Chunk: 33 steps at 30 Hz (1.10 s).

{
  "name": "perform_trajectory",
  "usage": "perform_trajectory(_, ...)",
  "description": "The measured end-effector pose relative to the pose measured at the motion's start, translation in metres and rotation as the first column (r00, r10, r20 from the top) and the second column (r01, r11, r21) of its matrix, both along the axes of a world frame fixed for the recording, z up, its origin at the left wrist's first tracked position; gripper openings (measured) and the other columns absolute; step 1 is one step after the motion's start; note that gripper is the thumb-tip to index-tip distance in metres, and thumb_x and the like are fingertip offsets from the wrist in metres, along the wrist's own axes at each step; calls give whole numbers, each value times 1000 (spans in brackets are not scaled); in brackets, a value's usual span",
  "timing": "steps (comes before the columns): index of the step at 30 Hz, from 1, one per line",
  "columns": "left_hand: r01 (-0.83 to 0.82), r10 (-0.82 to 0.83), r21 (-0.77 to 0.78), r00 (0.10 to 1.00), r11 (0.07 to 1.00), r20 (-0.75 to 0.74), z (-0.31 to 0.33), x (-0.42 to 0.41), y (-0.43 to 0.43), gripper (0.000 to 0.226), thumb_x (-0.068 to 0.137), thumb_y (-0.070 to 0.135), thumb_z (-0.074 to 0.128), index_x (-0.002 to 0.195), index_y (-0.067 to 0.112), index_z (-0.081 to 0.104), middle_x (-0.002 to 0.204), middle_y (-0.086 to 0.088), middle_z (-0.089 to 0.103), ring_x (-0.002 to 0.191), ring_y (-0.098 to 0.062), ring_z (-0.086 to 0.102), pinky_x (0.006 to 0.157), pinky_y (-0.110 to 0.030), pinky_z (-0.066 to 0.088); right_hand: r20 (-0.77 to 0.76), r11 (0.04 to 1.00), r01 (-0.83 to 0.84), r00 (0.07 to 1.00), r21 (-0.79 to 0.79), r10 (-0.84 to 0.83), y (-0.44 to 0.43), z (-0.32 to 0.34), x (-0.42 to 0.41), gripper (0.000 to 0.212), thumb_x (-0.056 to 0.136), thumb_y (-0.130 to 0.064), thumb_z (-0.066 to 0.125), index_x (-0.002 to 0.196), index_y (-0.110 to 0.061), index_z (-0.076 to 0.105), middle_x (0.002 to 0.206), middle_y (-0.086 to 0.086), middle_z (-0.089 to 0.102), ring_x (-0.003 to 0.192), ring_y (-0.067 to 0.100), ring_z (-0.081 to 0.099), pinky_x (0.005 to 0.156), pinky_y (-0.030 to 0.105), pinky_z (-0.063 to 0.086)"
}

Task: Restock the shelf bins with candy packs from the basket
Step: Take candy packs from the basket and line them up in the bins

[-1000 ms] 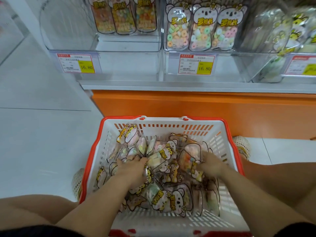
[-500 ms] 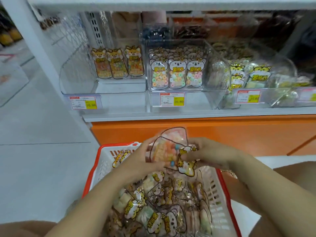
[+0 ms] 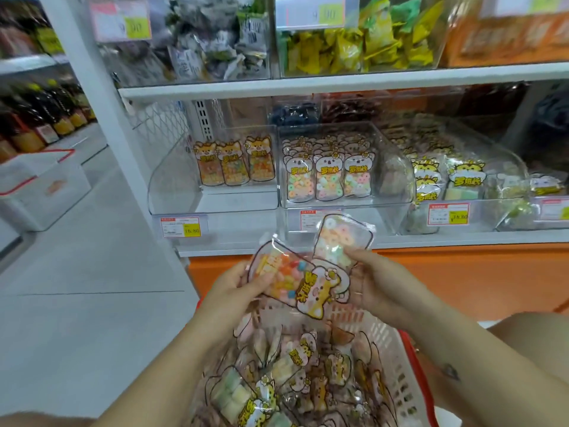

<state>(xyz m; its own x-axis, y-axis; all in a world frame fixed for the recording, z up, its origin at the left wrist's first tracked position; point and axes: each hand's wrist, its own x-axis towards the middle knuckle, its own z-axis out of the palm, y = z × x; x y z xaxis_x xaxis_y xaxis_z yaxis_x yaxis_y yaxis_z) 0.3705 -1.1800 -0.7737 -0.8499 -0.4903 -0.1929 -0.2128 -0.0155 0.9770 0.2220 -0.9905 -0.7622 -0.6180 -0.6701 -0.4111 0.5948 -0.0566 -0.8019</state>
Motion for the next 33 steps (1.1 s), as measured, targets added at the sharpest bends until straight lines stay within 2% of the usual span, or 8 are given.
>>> perform_trajectory(4, -270, 294, 345, 956, 899, -17, 5, 5, -24, 7, 96, 12, 63, 89, 12, 63, 81, -3, 74, 71, -13, 72, 65, -24, 55, -107, 977, 206, 974, 45, -200, 4, -3, -11, 9, 99, -20, 58, 96, -11, 59, 60, -2, 46, 52, 11, 47, 59, 29, 51)
perform_trajectory(8, -189, 230, 452, 973, 872, -37, 10, 7, -15, 11, 94, -3, 59, 97, 7, 56, 82, -7, 76, 76, -20, 76, 80, -39, 62, -466, 956, 252, 871, 148, -157, 3, 1, 2, 19, 99, -30, 57, 86, -18, 59, 60, -9, 53, 52, 5, 45, 57, 25, 33)
perform_trajectory(12, -17, 91, 556, 990, 831, -106, 16, 8, 0, 52, 83, -5, 63, 130, 13, 49, 119, -21, 70, 99, -33, 73, 82, -47, 61, -863, 935, 352, 483, 36, -148, 4, 13, 20, 14, 98, -27, 60, 106, -24, 70, 83, -26, 67, 73, -5, 59, 69, 24, 46)
perform_trajectory(15, 58, 48, 662, 989, 747, -140, 25, 5, 9, 45, 87, -7, 52, 131, 5, 50, 120, -28, 67, 98, -37, 73, 79, -48, 61, -994, 954, 297, 106, 31, 0, 4, 7, 21, 57, 82, 12, 59, 123, -28, 69, 134, -20, 59, 123, -7, 52, 102, 20, 45)
perform_trajectory(17, 94, 31, 717, 987, 690, -159, 30, 3, 13, 51, 81, -6, 50, 132, -3, 52, 121, -29, 66, 94, -36, 73, 76, -47, 62, -995, 964, 247, 22, 102, 99, 1, -2, 22, 82, 68, 25, 58, 126, -33, 67, 145, -20, 50, 134, -7, 41, 105, 20, 41)
perform_trajectory(23, 165, -13, 706, 976, 689, -215, 42, -4, 18, 44, 86, 2, 62, 130, 2, 60, 125, -25, 66, 110, -38, 68, 82, -47, 59, -983, 978, 141, 120, 152, 136, -10, 4, 32, 67, 93, 15, 45, 133, -37, 57, 147, -28, 37, 133, -22, 27, 105, 0, 23)
perform_trajectory(26, 80, 79, 643, 973, 762, -216, 45, -15, 24, 44, 83, -2, 62, 127, -4, 60, 117, -26, 70, 107, -39, 69, 81, -45, 61, -919, 994, -20, 379, 110, 110, -14, 18, 37, 60, 96, 17, 39, 130, -28, 60, 144, -22, 42, 128, -24, 34, 103, -1, 25)
perform_trajectory(33, -5, 111, 439, 970, 898, -217, 59, -35, 6, 37, 86, -8, 64, 120, 8, 66, 109, -15, 75, 100, -29, 73, 84, -45, 60, -695, 977, 207, 697, -41, -177, -17, 60, -2, 41, 96, -16, 61, 131, -36, 52, 132, -13, 57, 100, 14, 70, 85, 27, 58)
